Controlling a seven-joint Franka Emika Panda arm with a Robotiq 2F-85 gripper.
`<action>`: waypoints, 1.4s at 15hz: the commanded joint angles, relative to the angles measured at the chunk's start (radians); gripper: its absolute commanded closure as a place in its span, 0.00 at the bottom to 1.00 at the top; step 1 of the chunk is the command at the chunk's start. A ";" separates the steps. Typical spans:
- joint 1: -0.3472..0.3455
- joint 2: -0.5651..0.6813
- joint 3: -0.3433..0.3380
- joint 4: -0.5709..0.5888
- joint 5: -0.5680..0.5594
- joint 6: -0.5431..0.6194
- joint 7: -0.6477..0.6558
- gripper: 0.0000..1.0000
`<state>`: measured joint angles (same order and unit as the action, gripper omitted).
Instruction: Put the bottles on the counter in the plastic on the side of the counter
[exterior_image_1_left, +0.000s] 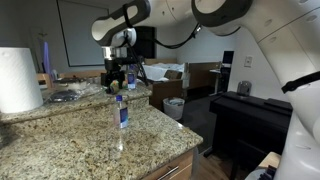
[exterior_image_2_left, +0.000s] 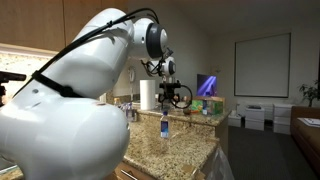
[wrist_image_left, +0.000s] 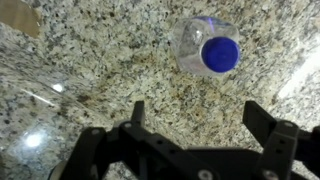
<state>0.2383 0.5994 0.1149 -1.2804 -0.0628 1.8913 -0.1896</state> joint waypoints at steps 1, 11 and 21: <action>-0.013 -0.054 -0.009 -0.034 -0.008 -0.033 0.073 0.00; -0.056 -0.110 0.030 -0.136 0.169 -0.117 0.082 0.00; -0.043 -0.134 0.016 -0.277 0.149 0.122 0.159 0.47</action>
<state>0.1984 0.5210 0.1289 -1.4668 0.0878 1.8975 -0.0624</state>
